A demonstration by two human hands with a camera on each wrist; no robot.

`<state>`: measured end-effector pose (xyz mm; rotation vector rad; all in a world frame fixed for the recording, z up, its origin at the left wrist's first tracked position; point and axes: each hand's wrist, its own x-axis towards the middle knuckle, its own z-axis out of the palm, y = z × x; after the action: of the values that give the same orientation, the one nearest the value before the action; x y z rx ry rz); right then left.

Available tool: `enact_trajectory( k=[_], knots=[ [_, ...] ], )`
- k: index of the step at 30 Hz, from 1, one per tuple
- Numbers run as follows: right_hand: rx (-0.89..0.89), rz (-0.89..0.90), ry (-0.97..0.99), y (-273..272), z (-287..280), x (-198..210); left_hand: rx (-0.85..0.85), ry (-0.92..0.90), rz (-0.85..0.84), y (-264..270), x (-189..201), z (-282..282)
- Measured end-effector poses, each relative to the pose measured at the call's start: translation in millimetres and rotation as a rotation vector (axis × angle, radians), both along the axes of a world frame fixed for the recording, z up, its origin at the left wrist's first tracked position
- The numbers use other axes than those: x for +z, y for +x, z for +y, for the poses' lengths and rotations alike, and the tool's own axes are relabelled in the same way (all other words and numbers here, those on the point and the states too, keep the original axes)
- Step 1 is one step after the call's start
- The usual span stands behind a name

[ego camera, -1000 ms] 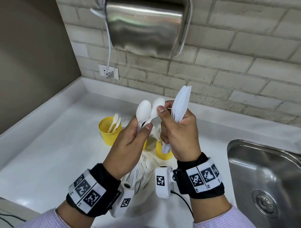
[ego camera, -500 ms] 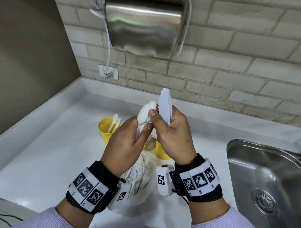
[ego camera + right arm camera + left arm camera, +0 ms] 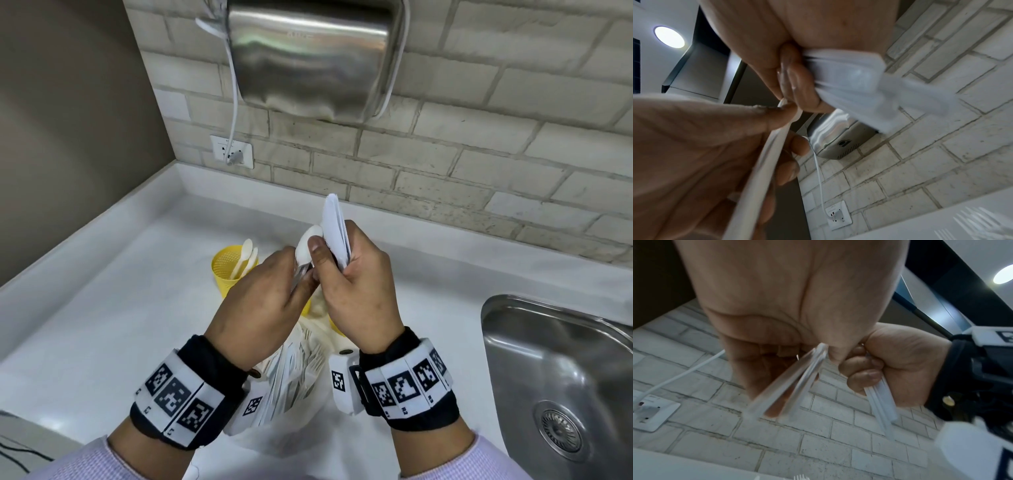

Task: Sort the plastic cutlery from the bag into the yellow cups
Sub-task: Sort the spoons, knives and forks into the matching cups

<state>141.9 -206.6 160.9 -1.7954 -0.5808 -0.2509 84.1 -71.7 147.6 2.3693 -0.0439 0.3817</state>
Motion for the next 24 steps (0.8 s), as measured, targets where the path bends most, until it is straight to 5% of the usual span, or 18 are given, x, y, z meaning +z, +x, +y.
enact_trajectory(
  k=[10,15,20,24],
  knots=[
    [0.113,-0.035,-0.11,1.8,5.3,-10.3,0.147,-0.278,-0.05,3.2,10.2,16.2],
    [0.032,0.086,0.122,19.4,-7.9,-16.2,0.212,-0.255,-0.072,9.4,7.6,50.7],
    [0.055,0.551,0.56,30.2,-23.8,-15.0,0.3,-0.167,-0.128,19.1,13.5,96.0],
    [0.051,0.629,0.642,34.5,-28.5,-17.6,0.322,-0.113,-0.143,31.9,6.9,116.4]
  ],
)
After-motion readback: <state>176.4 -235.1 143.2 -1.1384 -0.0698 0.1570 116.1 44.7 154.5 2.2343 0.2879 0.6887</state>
